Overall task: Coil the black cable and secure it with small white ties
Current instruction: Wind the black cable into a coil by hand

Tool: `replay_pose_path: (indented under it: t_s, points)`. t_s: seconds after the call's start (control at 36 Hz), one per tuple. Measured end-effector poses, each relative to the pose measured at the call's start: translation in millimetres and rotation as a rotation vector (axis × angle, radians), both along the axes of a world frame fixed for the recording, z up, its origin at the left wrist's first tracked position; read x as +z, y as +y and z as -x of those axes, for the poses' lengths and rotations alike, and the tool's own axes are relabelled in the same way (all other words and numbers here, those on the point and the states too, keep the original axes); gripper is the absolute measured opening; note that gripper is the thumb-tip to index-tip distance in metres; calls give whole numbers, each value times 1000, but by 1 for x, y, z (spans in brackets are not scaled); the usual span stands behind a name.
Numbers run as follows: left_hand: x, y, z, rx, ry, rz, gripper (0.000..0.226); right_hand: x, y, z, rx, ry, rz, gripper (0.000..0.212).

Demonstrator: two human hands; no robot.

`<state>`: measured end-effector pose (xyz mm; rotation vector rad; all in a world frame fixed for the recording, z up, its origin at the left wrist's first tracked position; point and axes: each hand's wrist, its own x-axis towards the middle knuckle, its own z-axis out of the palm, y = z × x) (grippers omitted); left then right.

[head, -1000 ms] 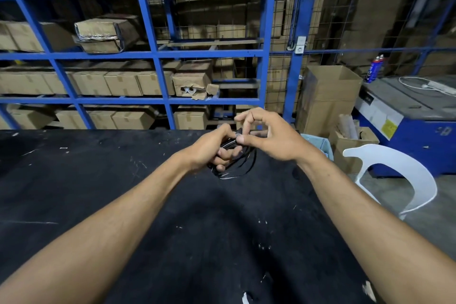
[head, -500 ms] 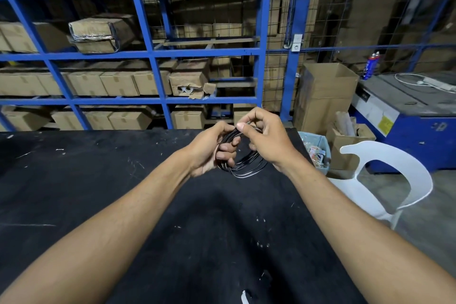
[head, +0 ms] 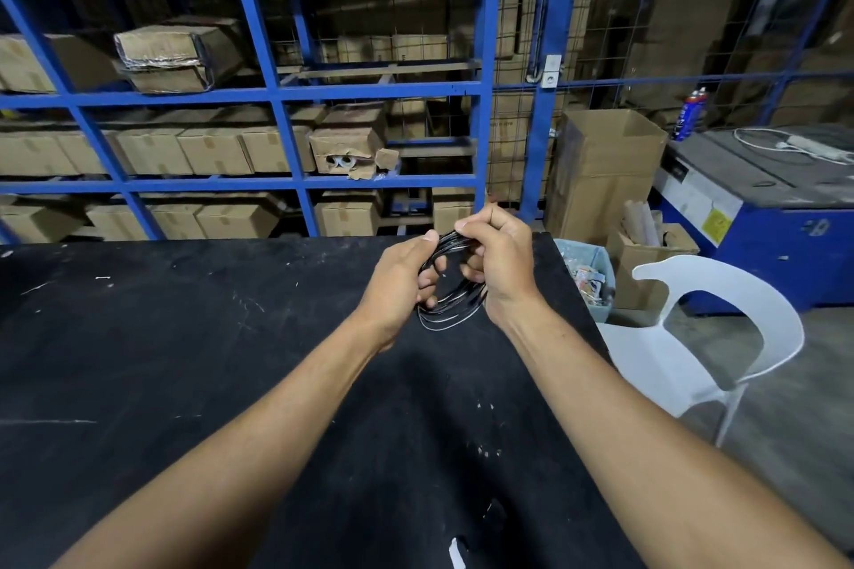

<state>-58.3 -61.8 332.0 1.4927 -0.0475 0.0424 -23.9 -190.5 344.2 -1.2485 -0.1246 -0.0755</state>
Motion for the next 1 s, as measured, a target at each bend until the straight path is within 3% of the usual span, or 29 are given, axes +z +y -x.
replay_pose_path:
  t_s: [0.19, 0.31, 0.44, 0.56, 0.67, 1.0]
  points:
    - [-1, 0, 2, -210, 253, 416, 39, -16, -1, -5, -99, -172, 144, 25]
    - [-6, -5, 3, -288, 301, 489, 42, -10, 2, -10, -188, -179, 103, 27]
    - [-17, -13, 9, -235, 247, 431, 43, -9, 0, -10, -268, -276, 144, 30]
    - [-20, -9, 6, -142, 225, 406, 44, -16, -8, -8, -24, -127, 121, 27]
    - [-20, -1, 3, -77, 222, 328, 44, -24, -20, -2, 223, -82, 93, 10]
    - [-35, 15, -2, -171, 198, 55, 38, -49, -41, 1, 306, 11, 75, 12]
